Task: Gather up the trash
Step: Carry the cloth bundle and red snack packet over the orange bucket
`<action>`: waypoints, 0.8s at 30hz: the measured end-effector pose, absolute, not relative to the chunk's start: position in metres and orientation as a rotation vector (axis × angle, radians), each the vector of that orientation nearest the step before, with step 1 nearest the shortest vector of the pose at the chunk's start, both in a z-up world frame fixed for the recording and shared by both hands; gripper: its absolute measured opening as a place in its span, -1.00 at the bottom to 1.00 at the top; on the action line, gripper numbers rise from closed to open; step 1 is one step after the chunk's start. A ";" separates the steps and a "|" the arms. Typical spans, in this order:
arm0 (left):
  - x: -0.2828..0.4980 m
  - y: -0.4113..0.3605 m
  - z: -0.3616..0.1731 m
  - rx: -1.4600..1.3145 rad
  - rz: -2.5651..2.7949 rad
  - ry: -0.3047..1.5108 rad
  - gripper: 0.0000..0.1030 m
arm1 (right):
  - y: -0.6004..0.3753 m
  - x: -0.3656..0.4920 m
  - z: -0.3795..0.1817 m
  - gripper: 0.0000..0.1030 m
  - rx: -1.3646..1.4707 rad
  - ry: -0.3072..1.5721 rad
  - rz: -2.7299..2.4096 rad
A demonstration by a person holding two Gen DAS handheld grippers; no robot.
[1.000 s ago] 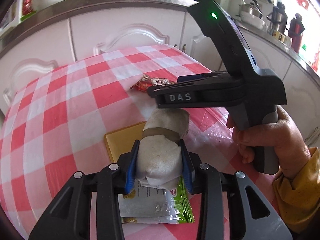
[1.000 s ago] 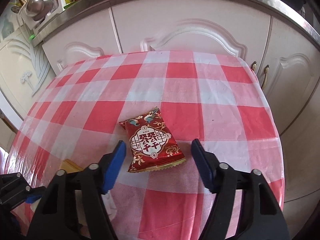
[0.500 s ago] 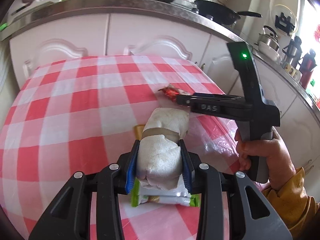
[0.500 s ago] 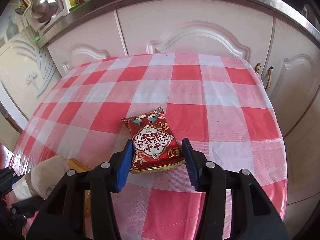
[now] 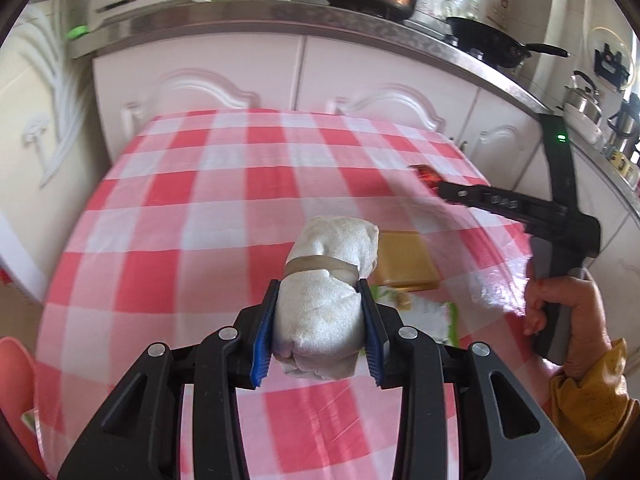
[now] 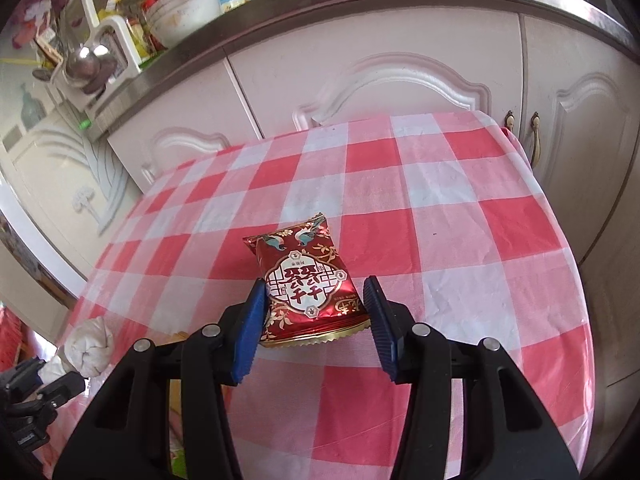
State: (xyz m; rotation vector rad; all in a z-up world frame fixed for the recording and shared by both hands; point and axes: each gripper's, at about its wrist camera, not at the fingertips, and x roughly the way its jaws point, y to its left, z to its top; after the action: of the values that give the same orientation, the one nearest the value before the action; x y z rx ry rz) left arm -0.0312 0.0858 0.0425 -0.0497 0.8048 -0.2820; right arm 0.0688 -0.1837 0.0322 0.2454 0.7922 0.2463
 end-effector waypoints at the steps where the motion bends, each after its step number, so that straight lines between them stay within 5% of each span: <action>1: -0.033 0.092 0.044 -0.052 -0.266 0.802 -0.25 | -0.185 0.067 0.034 -0.02 0.259 0.784 0.249; 24: -0.083 0.179 0.050 -0.070 -0.041 0.772 -0.25 | -0.116 0.020 0.055 -0.02 0.237 0.758 0.391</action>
State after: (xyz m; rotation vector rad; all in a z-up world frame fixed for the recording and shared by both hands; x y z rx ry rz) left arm -0.0831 0.1786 0.0498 -0.0704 0.7724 -0.0413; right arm 0.0203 -0.1158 0.0554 0.2373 0.7577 0.3911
